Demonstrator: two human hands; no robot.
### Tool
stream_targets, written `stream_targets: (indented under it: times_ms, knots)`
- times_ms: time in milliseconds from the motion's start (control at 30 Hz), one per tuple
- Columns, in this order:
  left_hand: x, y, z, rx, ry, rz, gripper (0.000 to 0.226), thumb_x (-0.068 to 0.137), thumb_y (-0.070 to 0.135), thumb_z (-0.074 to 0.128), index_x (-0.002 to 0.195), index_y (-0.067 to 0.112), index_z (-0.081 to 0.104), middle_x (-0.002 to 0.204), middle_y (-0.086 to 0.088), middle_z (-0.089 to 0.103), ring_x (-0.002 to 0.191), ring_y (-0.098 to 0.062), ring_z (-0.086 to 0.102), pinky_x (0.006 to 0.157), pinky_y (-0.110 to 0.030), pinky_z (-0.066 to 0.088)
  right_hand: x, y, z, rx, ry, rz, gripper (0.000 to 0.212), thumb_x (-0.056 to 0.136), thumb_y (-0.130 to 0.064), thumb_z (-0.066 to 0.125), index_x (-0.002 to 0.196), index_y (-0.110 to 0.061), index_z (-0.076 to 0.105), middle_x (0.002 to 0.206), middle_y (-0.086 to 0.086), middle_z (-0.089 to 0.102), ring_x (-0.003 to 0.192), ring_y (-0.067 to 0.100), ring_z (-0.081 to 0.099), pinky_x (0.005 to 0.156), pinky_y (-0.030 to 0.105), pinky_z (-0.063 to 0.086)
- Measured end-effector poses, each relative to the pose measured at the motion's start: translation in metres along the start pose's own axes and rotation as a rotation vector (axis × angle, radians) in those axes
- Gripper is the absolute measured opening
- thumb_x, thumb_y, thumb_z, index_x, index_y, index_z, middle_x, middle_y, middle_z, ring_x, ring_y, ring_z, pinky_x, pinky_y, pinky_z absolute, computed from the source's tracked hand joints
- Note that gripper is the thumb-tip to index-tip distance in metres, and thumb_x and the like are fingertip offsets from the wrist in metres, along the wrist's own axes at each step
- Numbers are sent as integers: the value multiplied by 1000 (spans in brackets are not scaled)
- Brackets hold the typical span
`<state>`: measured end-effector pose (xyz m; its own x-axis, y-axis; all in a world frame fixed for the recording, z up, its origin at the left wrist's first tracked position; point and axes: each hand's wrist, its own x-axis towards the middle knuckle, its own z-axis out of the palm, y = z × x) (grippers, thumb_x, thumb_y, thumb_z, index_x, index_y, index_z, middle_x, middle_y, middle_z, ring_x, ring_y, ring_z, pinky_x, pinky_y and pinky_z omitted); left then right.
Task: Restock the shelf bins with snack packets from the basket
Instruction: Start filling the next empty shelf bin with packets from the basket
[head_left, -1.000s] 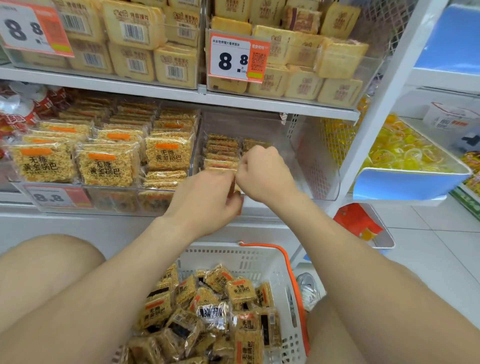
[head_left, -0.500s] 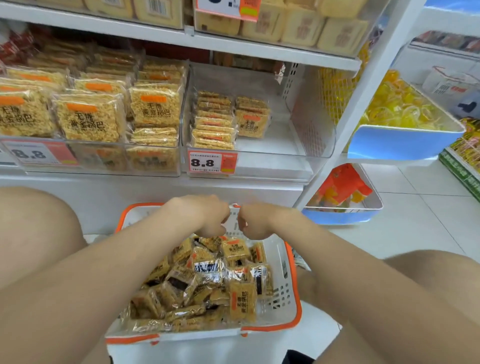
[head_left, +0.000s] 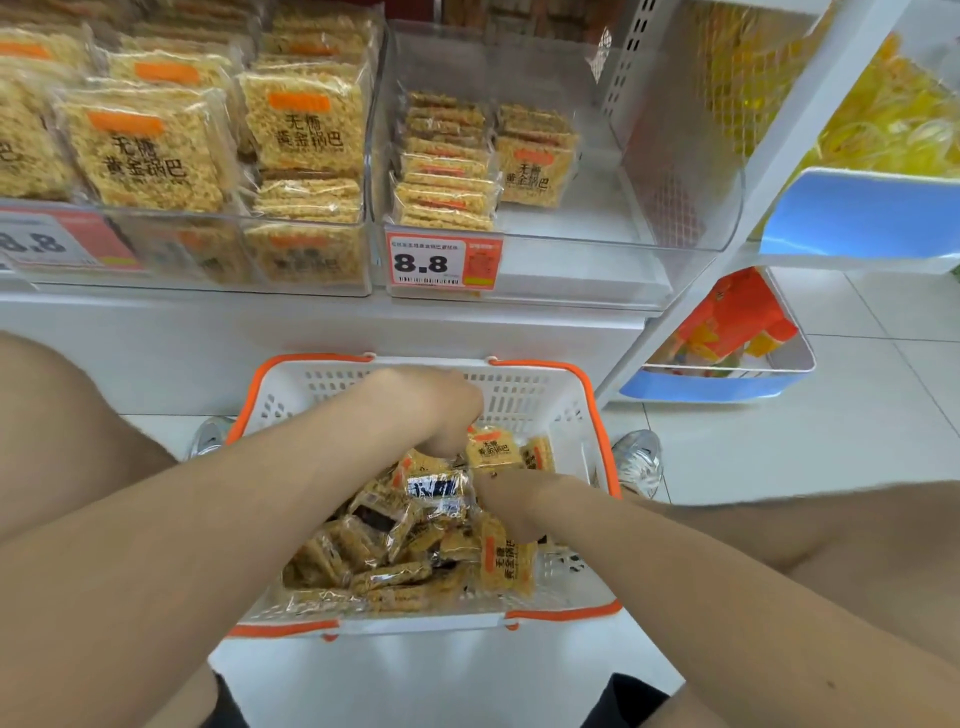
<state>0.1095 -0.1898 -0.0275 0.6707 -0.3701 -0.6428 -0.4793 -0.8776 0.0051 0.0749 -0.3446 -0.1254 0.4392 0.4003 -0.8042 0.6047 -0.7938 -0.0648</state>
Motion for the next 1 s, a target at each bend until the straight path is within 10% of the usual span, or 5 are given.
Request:
stream_targets:
  times_ms: [167, 433, 633, 833, 1000]
  knots:
    - [-5, 0, -6, -22, 1, -30, 42, 103, 10, 46, 142, 20, 57, 125, -4, 63, 87, -21, 62, 62, -29, 46, 6, -12, 19, 0, 57, 18, 91, 92, 10, 55, 163, -3, 0, 107, 14, 65, 95, 33, 66, 92, 43, 58]
    - [-14, 1, -15, -4, 13, -30, 51, 100, 2, 48, 147, 21, 53, 141, -6, 56, 103, -25, 66, 58, -27, 44, -4, -13, 14, 92, -14, 22, 84, 91, 10, 61, 161, -10, 18, 100, 8, 56, 80, 23, 60, 58, 31, 49]
    - [-28, -9, -26, -79, 32, -36, 66, 99, -7, 46, 157, 25, 42, 146, -6, 51, 113, -27, 62, 74, -31, 49, -24, 0, -40, 264, 68, -46, 69, 91, 6, 52, 150, -28, 40, 131, 8, 58, 100, 26, 60, 63, 32, 48]
    - [-42, -32, -31, -255, 76, -3, 65, 91, 47, 78, 145, 29, 48, 137, 4, 58, 121, -23, 60, 103, -44, 51, -74, 3, -99, 536, 365, -97, 40, 89, -7, 65, 118, -20, 40, 84, -2, 50, 69, 14, 52, 53, 25, 39]
    - [-65, -44, -47, -479, 225, -3, 79, 67, 65, 90, 126, 30, 51, 118, 9, 62, 103, -12, 61, 88, -35, 53, -117, 0, -136, 621, 639, -90, 42, 80, -16, 79, 103, -19, 44, 82, -2, 58, 69, 15, 55, 51, 24, 36]
